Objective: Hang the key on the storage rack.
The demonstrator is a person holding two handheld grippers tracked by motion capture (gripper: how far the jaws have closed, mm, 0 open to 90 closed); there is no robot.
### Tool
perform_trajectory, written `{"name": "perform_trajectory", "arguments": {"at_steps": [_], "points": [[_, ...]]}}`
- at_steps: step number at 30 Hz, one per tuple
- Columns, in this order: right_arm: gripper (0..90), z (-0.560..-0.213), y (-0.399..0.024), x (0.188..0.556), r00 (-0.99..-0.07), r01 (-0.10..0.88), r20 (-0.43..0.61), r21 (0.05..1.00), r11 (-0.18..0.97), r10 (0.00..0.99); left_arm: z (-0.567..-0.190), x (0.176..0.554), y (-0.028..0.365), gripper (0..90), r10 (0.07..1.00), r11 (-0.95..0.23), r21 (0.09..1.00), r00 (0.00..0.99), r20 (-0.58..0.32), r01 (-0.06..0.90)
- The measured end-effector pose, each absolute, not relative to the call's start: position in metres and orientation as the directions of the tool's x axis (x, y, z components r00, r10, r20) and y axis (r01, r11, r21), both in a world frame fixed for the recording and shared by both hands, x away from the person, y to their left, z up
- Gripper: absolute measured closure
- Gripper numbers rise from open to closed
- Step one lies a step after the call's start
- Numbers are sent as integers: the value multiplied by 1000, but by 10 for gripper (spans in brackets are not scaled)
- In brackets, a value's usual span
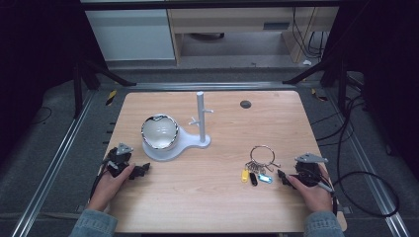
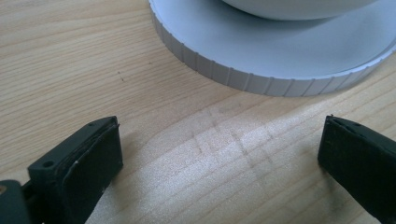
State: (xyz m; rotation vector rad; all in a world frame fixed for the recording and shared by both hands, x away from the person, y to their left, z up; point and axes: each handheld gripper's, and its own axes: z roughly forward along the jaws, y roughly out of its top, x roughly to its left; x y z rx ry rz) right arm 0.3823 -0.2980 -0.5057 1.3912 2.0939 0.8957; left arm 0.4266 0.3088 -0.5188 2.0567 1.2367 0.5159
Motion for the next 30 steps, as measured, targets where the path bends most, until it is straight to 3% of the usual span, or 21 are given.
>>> {"name": "perform_trajectory", "arguments": {"at_steps": [8, 10, 11, 14, 21, 24, 25, 30], "points": [[150, -505, -297, 382, -356, 620, -26, 741, 257, 934, -519, 427, 310, 0, 878, -327, 720, 479, -8, 612], [198, -505, -298, 381, -355, 615, -27, 746, 255, 935, -519, 427, 310, 0, 877, -328, 720, 480, -8, 611], [302, -503, -298, 380, -360, 614, -23, 747, 256, 933, -519, 427, 310, 0, 877, -328, 720, 481, -8, 611], [314, -500, -298, 379, -370, 597, -27, 759, 260, 929, -519, 427, 310, 0, 876, -329, 720, 482, -8, 611], [602, -485, -295, 374, -415, 527, -28, 808, 265, 910, -519, 429, 310, 0, 876, -329, 720, 482, -8, 611], [654, -484, -292, 376, -439, 522, -18, 809, 271, 899, -519, 429, 310, 0, 877, -329, 720, 481, -8, 611], [712, -483, -288, 378, -468, 510, -13, 813, 282, 884, -519, 428, 311, 0, 876, -331, 719, 482, -7, 612], [710, -487, -277, 388, -493, 511, -29, 799, 316, 870, -519, 426, 312, 0, 877, -327, 722, 481, -9, 610]]}}
